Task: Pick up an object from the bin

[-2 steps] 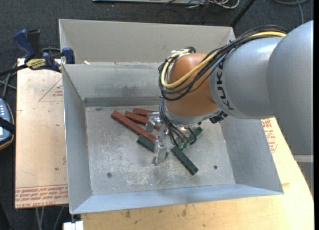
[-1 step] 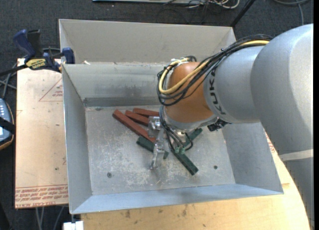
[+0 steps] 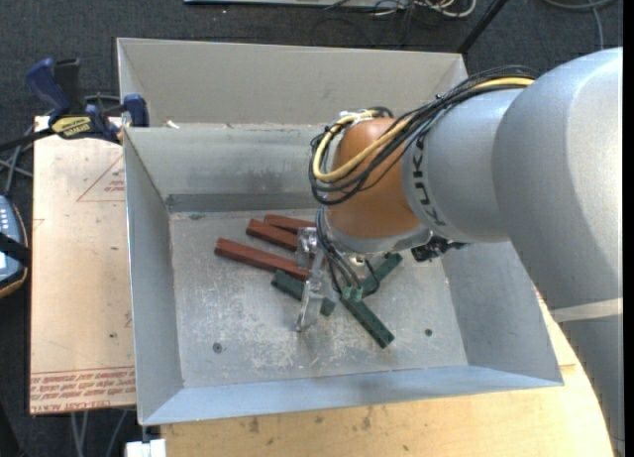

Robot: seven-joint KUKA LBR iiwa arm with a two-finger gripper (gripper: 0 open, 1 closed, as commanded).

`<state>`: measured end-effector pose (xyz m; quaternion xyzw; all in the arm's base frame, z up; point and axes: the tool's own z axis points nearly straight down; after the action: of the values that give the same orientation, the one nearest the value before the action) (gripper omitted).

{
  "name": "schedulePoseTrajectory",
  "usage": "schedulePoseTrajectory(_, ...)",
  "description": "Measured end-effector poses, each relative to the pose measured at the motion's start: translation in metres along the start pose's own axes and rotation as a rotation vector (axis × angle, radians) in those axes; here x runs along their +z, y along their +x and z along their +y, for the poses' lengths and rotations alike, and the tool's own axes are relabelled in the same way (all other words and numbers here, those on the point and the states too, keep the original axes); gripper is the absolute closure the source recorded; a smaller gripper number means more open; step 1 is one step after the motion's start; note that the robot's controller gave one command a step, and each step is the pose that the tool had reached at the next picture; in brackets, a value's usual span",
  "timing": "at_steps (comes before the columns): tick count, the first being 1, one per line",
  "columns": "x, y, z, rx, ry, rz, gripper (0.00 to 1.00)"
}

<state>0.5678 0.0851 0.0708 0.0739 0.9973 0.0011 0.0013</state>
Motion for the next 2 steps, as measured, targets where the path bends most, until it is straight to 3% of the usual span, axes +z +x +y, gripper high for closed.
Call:
schedulePoseTrajectory(1,0.0,0.0027,-0.0011,-0.067,0.0,-0.004,0.0)
schedulePoseTrajectory(2,-0.0032,-0.0018,0.0016,-0.001,-0.001,-0.001,1.0)
